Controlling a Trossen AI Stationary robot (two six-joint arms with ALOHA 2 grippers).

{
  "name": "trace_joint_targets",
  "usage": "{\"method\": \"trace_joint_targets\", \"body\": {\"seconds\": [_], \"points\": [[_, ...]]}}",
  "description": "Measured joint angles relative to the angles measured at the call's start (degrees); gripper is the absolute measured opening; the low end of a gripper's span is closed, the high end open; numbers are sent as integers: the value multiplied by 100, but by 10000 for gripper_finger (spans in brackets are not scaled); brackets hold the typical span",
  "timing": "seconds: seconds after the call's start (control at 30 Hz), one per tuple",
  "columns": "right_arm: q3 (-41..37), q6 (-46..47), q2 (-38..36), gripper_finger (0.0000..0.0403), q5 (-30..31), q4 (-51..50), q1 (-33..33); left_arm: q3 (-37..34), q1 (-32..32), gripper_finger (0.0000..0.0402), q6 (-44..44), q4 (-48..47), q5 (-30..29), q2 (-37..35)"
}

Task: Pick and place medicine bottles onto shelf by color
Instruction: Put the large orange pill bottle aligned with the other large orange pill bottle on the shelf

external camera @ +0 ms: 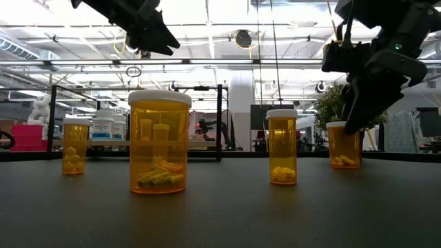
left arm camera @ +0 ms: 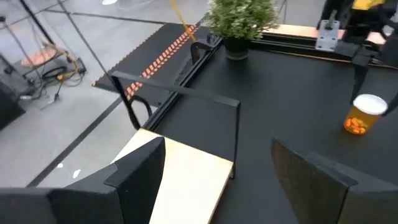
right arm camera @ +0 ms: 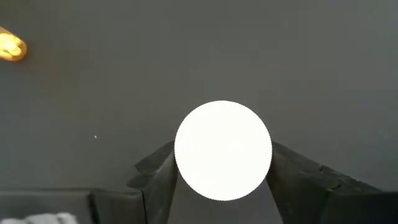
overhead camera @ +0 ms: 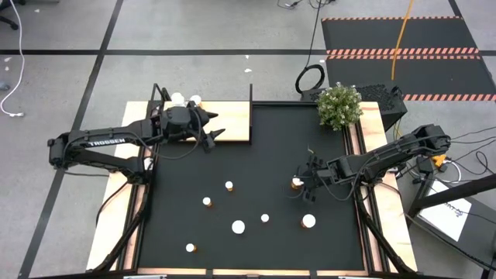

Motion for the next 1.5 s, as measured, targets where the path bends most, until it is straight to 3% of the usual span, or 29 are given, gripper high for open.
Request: {"method": "trace_joint_targets", "body": {"seconds": [0.37,0.53,0.9,1.27,1.5], "points": [[192,-435,0,216,-172,604,-9,-4,-415,294,733,756,-18,2],[526,-796,0,215,-141,607,-89,-4,-652,294,1136,1078,-352,2],[1264,-1990,0,215,-131,954,-600,-4,-942,294,1016,1134,-409,0],[1699,-3011,0,215,-122,1751,-1146,-4,-1132,294,995,1120,299,17],[1777,-3351,133,215,-126,1848,-1308,337,-1264,317,952,1004,496,660]]}}
